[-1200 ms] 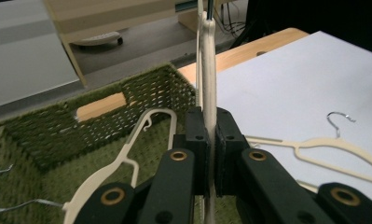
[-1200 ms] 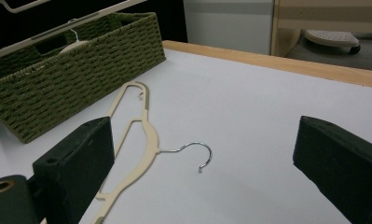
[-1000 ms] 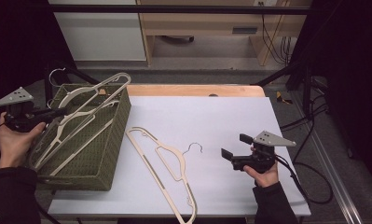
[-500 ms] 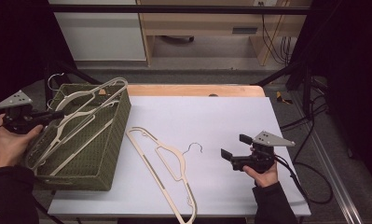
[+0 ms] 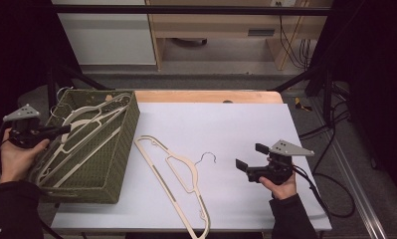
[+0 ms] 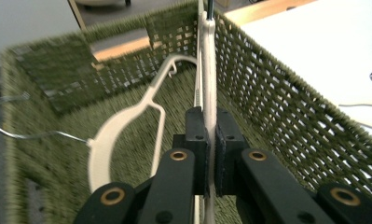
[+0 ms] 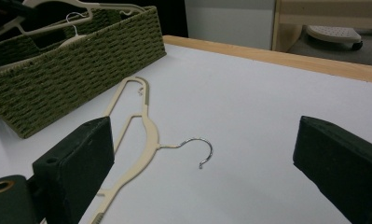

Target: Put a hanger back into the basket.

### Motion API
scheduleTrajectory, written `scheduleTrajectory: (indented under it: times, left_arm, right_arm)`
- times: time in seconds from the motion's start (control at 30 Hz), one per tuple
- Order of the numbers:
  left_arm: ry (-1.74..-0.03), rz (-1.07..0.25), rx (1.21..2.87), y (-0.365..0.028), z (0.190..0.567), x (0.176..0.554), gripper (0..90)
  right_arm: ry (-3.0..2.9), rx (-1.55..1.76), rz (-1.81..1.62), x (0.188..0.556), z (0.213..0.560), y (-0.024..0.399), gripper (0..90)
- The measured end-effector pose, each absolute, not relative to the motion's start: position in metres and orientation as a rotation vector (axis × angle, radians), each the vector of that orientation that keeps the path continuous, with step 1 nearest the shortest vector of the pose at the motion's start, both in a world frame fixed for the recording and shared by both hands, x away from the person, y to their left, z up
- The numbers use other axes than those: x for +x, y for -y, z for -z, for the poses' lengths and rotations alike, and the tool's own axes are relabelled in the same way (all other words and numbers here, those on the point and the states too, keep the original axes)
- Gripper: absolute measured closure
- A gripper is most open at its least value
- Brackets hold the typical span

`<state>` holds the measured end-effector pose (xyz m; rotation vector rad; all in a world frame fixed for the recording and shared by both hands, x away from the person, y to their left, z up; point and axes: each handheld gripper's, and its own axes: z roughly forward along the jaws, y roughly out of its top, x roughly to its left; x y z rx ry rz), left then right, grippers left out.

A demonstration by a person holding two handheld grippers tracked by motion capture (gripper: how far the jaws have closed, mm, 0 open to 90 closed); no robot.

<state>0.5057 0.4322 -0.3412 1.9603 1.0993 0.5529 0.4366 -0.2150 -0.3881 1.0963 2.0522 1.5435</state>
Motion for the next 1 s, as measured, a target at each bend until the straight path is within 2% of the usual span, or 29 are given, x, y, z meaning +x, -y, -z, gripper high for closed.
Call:
scheduleTrajectory:
  times: [0.47, 0.63, 0.77, 1.0]
  left_arm:
    - [-1.186, -0.474, 1.931, -0.430, 0.374, 0.508, 84.6]
    - [-1.275, -0.552, 1.883, -0.433, 0.378, 0.508, 83.4]
    - [-1.399, -0.619, 1.904, -0.437, 0.383, 0.512, 81.9]
    - [-1.532, -0.626, 1.924, -0.443, 0.388, 0.515, 75.1]
  right_arm:
    - [-2.053, 1.098, -1.550, 0.435, 0.387, 0.216, 5.8]
    - [-2.052, 1.097, -1.552, 0.435, 0.387, 0.215, 5.8]
    - [-2.055, 1.101, -1.547, 0.436, 0.388, 0.214, 5.8]
    - [-2.058, 1.100, -1.543, 0.436, 0.389, 0.213, 5.8]
